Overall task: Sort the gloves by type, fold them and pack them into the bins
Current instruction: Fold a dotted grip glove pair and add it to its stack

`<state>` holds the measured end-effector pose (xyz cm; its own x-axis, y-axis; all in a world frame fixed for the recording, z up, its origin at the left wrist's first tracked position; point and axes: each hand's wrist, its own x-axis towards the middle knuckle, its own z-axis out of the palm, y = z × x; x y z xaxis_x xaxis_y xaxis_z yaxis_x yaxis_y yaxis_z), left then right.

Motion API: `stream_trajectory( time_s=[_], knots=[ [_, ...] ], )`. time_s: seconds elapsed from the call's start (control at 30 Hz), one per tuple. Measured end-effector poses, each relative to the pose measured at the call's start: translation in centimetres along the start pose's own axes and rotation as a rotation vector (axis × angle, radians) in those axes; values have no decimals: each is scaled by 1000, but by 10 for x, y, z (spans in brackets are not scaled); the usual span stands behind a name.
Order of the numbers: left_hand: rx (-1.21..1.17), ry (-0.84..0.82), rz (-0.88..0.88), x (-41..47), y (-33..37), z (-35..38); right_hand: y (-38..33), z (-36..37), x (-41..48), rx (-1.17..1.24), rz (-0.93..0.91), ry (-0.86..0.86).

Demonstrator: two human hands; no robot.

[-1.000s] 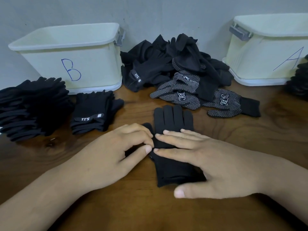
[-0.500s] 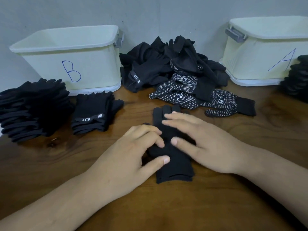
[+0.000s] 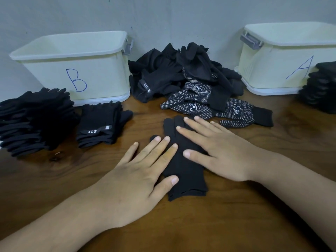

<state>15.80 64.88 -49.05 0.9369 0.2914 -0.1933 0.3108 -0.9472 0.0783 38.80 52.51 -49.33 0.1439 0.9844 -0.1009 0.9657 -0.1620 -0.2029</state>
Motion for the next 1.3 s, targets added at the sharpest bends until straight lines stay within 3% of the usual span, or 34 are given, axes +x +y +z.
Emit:
stream_trajectory(
  time_s=[0.1, 0.2, 0.3, 0.4, 0.73, 1.03, 1.3],
  knots=[
    [-5, 18, -8, 1, -2, 1, 9, 2, 5, 22, 34, 60],
    [-121, 85, 19, 1, -7, -1, 14, 3, 4, 141, 1, 229],
    [-336, 216, 36, 2, -12, -5, 22, -1, 4, 315, -20, 456],
    [-428, 362, 58, 3, -15, -8, 24, -5, -2, 370, -48, 535],
    [-463, 517, 158, 2, -21, -10, -8, -2, -20, 279, -350, 307],
    [-281, 307, 415, 1, -31, -10, -19, 0, -29, 162, -413, 214],
    [-315, 275, 441, 3, -34, -8, -27, 1, -36, 129, -427, 224]
  ],
)
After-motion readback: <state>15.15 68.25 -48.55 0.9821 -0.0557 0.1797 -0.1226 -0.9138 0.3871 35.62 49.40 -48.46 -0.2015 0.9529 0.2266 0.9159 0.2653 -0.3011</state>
